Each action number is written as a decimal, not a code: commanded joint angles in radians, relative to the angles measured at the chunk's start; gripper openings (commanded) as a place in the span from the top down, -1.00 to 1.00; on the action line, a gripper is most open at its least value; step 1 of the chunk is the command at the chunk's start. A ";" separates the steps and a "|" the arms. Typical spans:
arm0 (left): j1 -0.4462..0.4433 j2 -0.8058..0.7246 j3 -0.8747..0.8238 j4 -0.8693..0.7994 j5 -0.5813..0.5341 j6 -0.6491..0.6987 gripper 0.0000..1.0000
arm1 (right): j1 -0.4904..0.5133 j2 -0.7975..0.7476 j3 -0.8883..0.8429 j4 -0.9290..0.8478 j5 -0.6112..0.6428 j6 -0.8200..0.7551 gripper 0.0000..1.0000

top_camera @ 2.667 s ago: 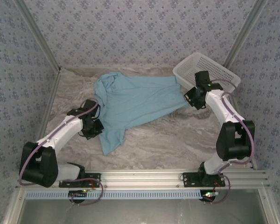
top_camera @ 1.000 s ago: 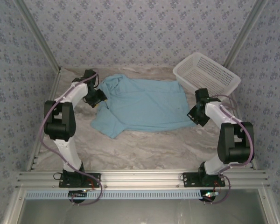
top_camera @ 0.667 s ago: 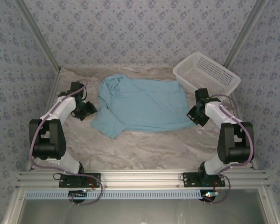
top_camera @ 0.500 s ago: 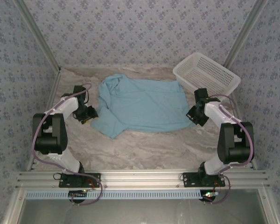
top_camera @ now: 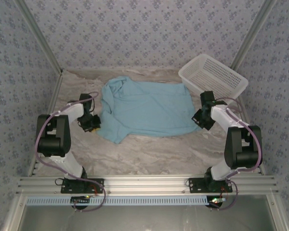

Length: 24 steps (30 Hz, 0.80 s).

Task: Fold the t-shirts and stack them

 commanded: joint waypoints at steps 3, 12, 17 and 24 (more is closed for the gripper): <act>-0.013 -0.115 -0.060 -0.044 -0.034 -0.072 0.95 | 0.008 -0.001 0.013 -0.010 -0.003 -0.008 1.00; -0.042 -0.379 -0.092 -0.187 -0.057 -0.255 1.00 | 0.025 -0.034 0.028 -0.010 -0.020 -0.015 1.00; -0.051 -0.531 -0.024 -0.163 -0.057 -0.404 1.00 | 0.067 -0.115 0.086 -0.005 -0.052 -0.037 1.00; -0.061 -0.612 0.253 -0.095 -0.147 -0.489 1.00 | 0.113 -0.223 0.291 0.024 -0.097 -0.081 1.00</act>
